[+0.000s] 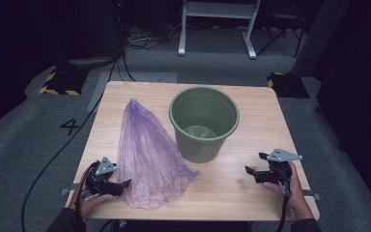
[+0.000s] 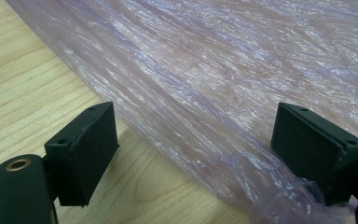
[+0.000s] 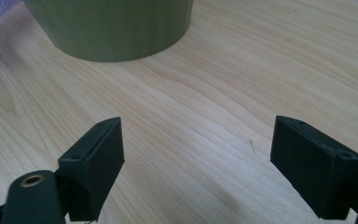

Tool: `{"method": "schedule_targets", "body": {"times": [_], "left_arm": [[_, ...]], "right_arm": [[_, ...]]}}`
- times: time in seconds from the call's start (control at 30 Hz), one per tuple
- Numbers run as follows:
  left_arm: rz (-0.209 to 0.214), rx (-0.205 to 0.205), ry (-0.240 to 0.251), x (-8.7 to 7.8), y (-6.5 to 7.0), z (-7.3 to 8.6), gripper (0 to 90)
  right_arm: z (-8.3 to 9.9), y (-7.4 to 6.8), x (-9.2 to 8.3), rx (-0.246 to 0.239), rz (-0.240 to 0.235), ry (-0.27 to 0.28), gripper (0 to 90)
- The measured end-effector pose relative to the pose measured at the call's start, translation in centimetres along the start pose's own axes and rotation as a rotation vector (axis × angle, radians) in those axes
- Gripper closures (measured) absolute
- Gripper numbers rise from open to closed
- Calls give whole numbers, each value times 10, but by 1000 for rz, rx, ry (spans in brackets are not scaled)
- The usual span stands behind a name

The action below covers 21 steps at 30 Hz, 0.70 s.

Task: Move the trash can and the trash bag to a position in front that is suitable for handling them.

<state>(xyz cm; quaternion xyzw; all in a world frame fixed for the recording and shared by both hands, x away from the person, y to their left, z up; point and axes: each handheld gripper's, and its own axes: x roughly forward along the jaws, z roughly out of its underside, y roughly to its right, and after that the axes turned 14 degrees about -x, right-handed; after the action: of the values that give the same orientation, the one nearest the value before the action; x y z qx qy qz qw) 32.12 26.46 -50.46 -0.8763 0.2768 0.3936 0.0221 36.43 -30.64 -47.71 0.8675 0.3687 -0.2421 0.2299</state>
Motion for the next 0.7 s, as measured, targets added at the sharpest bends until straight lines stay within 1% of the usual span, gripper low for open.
{"method": "schedule_targets", "body": {"times": [0.1,0.5,0.7], "left_arm": [[0,0,0,0,0,0,142],[0,0,0,0,0,0,141],[0,0,0,0,0,0,142]], "right_arm": [[-7,-1,-3,-8,-3,23,176],[-27,-4,-6,-50,-7,61,179],[-40,-4,-9,-69,-3,93,185]]}}
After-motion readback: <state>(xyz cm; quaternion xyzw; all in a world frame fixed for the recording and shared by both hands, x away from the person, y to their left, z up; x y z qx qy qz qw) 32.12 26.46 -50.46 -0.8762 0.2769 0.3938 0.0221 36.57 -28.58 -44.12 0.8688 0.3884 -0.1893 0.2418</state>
